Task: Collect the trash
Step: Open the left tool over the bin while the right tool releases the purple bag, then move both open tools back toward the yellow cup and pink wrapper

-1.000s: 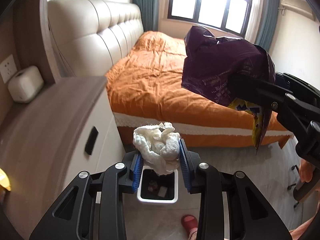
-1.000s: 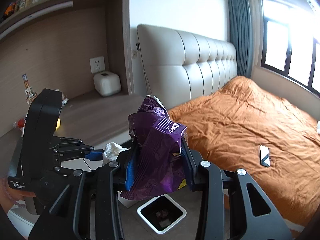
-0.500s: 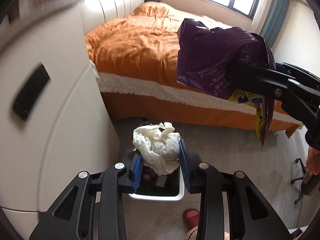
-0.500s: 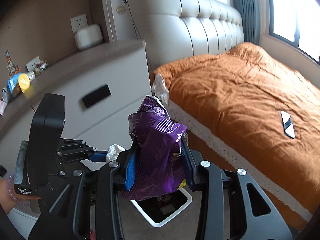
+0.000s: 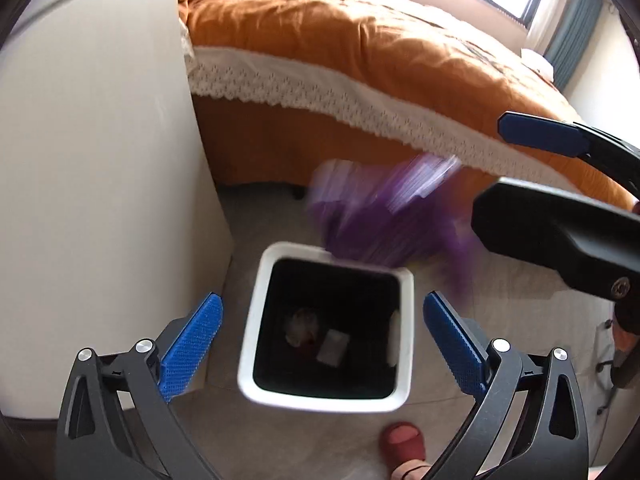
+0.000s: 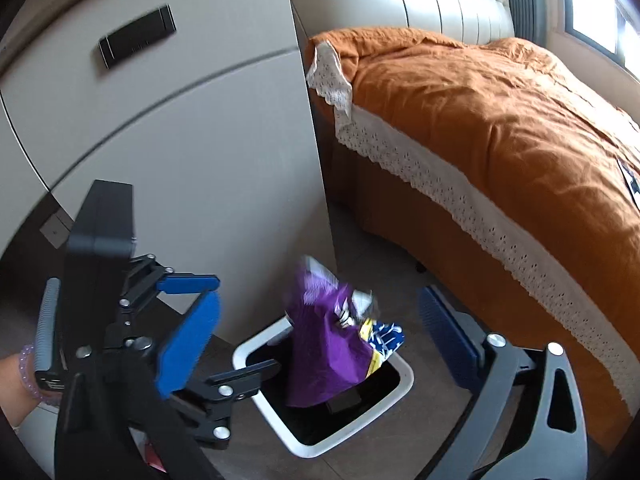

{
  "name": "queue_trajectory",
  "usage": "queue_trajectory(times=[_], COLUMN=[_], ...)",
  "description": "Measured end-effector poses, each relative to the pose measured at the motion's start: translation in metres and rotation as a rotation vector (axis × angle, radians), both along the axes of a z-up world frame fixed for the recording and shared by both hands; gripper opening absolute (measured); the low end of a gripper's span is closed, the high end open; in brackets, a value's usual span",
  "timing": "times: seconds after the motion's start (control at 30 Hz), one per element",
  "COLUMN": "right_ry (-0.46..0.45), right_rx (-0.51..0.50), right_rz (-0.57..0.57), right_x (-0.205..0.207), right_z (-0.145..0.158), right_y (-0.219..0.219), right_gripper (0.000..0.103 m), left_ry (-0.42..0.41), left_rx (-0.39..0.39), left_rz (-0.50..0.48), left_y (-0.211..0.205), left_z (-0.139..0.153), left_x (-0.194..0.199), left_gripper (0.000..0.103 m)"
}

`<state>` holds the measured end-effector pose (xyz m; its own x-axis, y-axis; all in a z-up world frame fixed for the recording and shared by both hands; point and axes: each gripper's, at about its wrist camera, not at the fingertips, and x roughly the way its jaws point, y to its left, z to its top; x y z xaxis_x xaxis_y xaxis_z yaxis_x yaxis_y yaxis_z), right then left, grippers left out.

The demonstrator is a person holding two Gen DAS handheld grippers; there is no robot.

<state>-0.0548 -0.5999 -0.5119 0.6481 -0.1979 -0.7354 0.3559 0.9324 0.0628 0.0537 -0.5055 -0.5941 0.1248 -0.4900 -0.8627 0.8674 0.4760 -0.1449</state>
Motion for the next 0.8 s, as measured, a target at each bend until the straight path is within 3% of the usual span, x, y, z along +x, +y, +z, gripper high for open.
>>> queue_trajectory(times=[0.17,0.37,0.6,0.8], right_ry=[0.051,0.049,0.022,-0.026], right_rx=[0.033,0.028,-0.003,-0.041], right_rz=[-0.03,-0.033,-0.034,-0.05], right_x=[0.0,0.003,0.006,-0.001], right_z=[-0.032,-0.025,0.027,0.093], right_y=[-0.004,-0.002,0.006,0.017], right_gripper=[0.099,0.099,0.099,0.099], left_ry=[0.012,0.004,-0.028,-0.057], left_rx=[0.025,0.02,-0.038,-0.092], left_rz=[0.02,0.038,0.062,0.076], left_y=[0.013,0.027,0.033,0.04], left_z=[-0.019,-0.006,0.051,0.118], left_x=[-0.005,-0.006,0.0,0.004], left_gripper=[0.098,0.098,0.098,0.098])
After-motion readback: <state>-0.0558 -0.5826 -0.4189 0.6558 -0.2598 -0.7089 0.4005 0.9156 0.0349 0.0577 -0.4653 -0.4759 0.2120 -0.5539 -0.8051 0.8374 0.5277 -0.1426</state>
